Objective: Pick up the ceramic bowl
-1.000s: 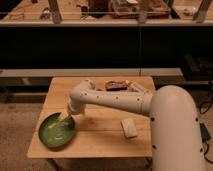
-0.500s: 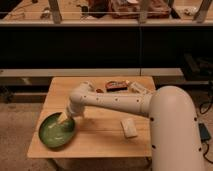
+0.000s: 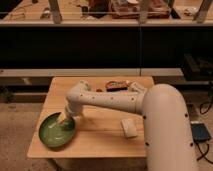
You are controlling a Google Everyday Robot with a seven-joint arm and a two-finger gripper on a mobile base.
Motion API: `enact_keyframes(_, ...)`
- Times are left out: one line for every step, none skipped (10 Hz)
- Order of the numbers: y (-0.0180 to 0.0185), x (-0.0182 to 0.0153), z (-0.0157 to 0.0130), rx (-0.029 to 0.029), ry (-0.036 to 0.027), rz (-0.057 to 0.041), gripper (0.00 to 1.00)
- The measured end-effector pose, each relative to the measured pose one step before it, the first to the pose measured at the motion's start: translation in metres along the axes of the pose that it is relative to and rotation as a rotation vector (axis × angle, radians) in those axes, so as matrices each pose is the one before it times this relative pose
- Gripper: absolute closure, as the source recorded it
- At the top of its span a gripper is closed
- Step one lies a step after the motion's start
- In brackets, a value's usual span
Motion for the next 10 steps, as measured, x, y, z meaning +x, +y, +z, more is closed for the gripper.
enact_keyframes(0.00078, 0.00187, 0.0025, 0.00059, -0.00526, -0.00387, 0.21)
enact_keyframes(-0.0016, 0.00115, 0.00183, 0.00222, -0.00324, -0.00843, 0.26)
enact_keyframes(-0.00201, 0.00128, 0.0019, 0.00379, -0.00295, -0.00884, 0.35)
enact_keyframes(-0.00011, 0.00138, 0.0019, 0.00363, -0.00391, -0.00524, 0.47)
enact_keyframes(0.00053, 0.00089, 0.00093, 0.00181, -0.00262, -0.00247, 0.55)
enact_keyframes(0.00118, 0.00076, 0.00128, 0.00265, -0.00426, -0.00222, 0.66)
enact_keyframes(-0.0003, 0.00088, 0.00099, 0.00103, -0.00407, -0.00424, 0.75)
enact_keyframes(-0.00001, 0.00072, 0.00128, 0.00202, -0.00614, -0.00421, 0.88)
enact_keyframes(-0.0002, 0.00024, 0.00118, 0.00425, -0.00604, -0.00344, 0.96)
enact_keyframes(0.00061, 0.00014, 0.00041, 0.00469, -0.0039, -0.00182, 1.0)
